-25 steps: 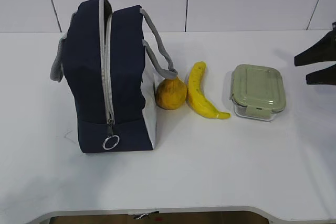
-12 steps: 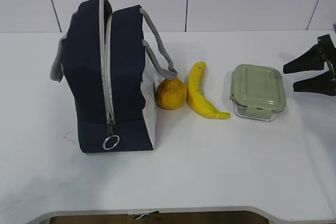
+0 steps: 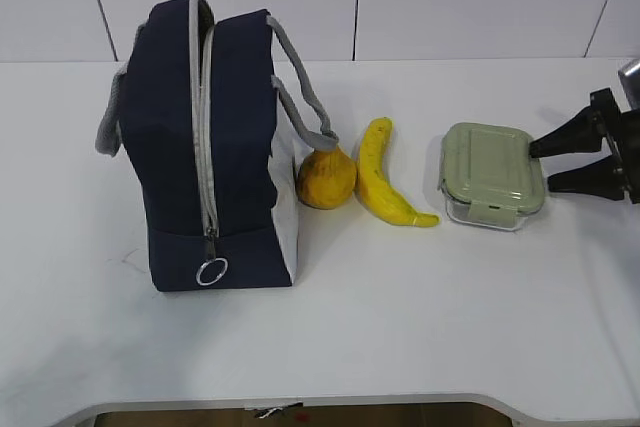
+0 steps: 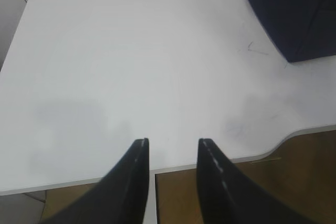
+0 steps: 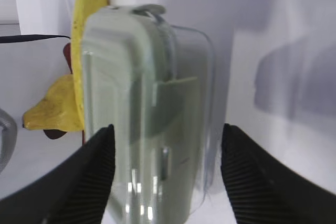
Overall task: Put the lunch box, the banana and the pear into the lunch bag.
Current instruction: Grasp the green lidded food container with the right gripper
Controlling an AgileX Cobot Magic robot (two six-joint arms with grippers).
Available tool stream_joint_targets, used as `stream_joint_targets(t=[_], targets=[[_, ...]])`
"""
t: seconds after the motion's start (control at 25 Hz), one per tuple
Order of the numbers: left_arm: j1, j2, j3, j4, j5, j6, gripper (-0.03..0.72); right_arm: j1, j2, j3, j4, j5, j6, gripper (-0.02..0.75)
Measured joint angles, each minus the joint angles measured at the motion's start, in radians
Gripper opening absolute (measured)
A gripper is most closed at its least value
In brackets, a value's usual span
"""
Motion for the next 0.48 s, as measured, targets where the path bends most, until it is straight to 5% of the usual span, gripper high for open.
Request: stream_joint_targets(t=[0.48], targets=[[0.0,0.0,0.0,0.0,0.0,-0.002,0.239,0.035,0.021,0.0,0.053,-0.004,-0.066,0.513]])
